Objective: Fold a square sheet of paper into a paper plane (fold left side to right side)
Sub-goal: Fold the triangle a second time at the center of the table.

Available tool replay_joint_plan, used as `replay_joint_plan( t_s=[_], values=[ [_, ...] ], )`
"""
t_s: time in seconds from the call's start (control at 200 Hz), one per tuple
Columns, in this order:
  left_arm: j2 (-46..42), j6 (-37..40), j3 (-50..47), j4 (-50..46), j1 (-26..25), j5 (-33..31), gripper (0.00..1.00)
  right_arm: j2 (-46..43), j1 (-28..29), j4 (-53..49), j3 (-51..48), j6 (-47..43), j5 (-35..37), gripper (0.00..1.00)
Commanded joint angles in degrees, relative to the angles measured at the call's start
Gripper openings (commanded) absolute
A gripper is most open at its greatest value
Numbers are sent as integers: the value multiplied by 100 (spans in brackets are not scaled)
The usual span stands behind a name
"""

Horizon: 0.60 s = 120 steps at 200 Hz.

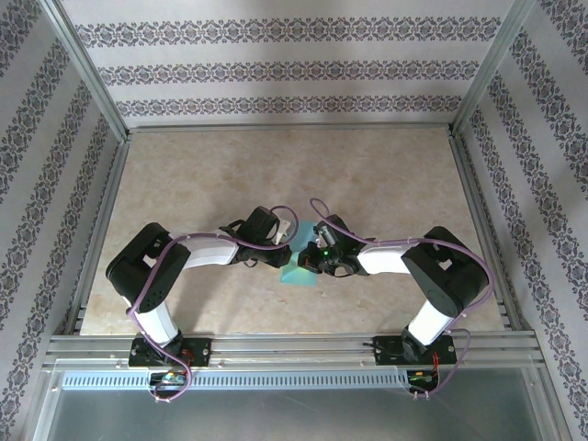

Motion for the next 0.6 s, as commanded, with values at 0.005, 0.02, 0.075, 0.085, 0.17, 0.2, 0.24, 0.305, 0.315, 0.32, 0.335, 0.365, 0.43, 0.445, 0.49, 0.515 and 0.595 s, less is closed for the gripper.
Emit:
replay_joint_plan(
  t_s=[0.005, 0.02, 0.075, 0.085, 0.17, 0.2, 0.24, 0.305, 0.315, 0.32, 0.335, 0.365, 0.43, 0.445, 0.49, 0.515, 0.595],
  values=[
    [-137, 43, 66, -228, 80, -94, 18, 124, 36, -137, -123, 107, 140, 0],
    [-172, 41, 74, -233, 80, -103, 19, 125, 36, -145, -125, 113, 140, 0],
    [-318, 34, 128, -334, 100, -136, 21, 139, 35, -144, -134, 129, 132, 0],
    [-351, 39, 142, -358, 109, -148, 22, 141, 28, -144, -134, 129, 131, 0],
    [-623, -1, 218, -582, 188, -219, 24, 159, 31, -146, -134, 138, 127, 0],
    [-713, -27, 243, -683, 226, -225, 24, 166, 29, -144, -125, 132, 129, 0],
    [-864, -60, 267, -815, 263, -216, 24, 164, 27, -153, -125, 126, 127, 0],
    [-1100, -99, 280, -1071, 282, -164, 24, 159, 27, -153, -120, 128, 123, 0],
    [-1140, -106, 281, -1115, 283, -152, 24, 155, 26, -153, -128, 131, 122, 0],
    [-1158, -112, 281, -1136, 283, -145, 24, 153, 26, -153, -131, 127, 122, 0],
    [-1205, -131, 281, -1194, 283, -105, 24, 151, 34, -158, -133, 129, 129, 0],
    [-1305, -177, 256, -1306, 282, -12, 24, 144, 26, -155, -134, 127, 124, 0],
    [-1500, -346, 172, -1472, 274, 263, 22, 133, 30, -153, -134, 118, 122, 0],
    [-1541, -392, 142, -1495, 274, 345, 22, 132, 31, -153, -135, 116, 130, 0],
    [-1647, -550, 29, -1508, 273, 586, 20, 124, 28, -151, -131, 116, 126, 0],
    [-1691, -660, -30, -1508, 274, 696, 18, 124, 27, -145, -134, 114, 125, 0],
    [-1743, -1046, -212, -1365, 265, 1157, 15, 124, 29, -148, -134, 110, 128, 0]
  ],
)
